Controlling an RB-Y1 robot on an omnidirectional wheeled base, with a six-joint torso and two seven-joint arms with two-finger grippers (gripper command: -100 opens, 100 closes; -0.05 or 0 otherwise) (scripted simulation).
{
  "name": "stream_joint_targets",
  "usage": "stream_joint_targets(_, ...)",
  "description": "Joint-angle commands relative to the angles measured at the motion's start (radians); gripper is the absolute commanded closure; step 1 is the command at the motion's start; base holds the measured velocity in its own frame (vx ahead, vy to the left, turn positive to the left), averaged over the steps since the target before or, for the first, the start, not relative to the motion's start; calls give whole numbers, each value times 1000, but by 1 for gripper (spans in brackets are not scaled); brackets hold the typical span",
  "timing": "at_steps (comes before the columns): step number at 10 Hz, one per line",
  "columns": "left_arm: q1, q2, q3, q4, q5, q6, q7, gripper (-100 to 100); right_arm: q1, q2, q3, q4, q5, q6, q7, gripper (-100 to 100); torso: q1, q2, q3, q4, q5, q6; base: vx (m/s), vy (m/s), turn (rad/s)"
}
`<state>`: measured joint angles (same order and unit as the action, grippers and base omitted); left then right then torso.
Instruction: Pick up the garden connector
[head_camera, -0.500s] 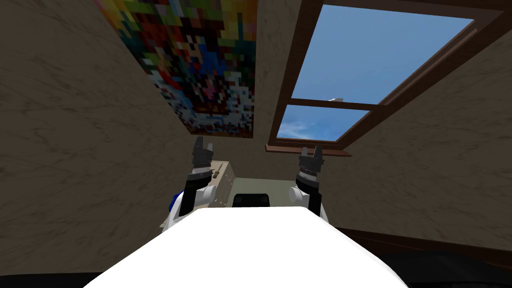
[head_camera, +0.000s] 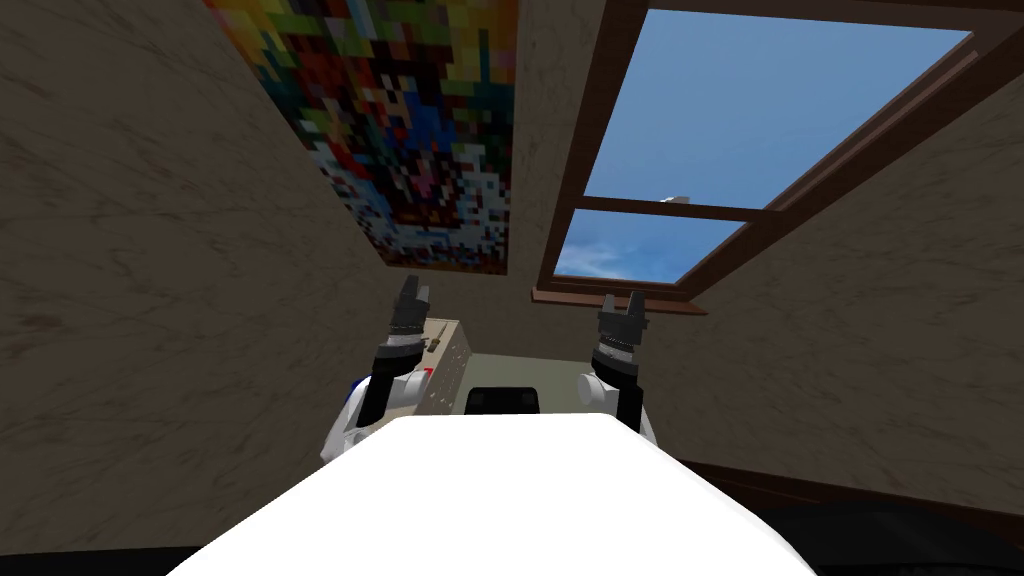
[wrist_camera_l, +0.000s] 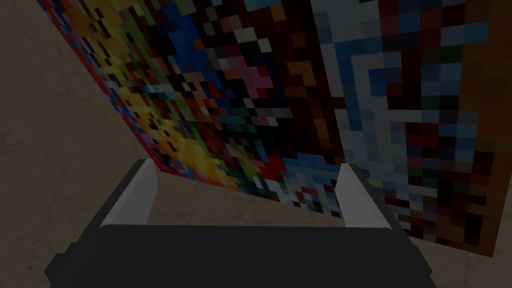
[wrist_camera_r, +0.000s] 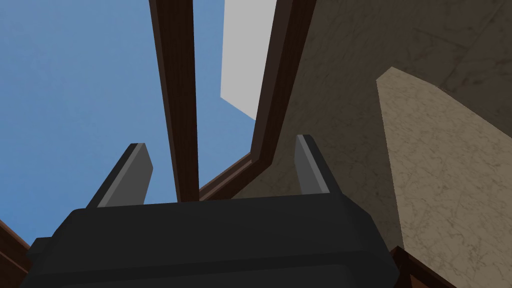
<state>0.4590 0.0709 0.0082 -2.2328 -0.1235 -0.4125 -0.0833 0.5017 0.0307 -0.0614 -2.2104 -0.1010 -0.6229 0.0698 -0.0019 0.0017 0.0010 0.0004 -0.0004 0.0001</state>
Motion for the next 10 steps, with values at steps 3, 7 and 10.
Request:
stream_joint_targets(3, -34, 101, -4, 91, -20, -39, -34, -100, 0, 0, 0, 0, 0, 0, 0, 0, 1, -1, 0, 0, 0, 0, -17, -17, 15)
stream_joint_targets(7, -59, 202, -15, 206, -49, -68, -55, -100, 0, 0, 0, 0, 0, 0, 0, 0, 5, -2, -1, -1, 1, 0, 8, 29, -13)
stream_joint_targets(10, -76, 272, -28, 291, -75, -86, -64, -100, 0, 0, 0, 0, 0, 0, 0, 0, 5, -3, -2, -1, 1, 0, 21, 38, -44)
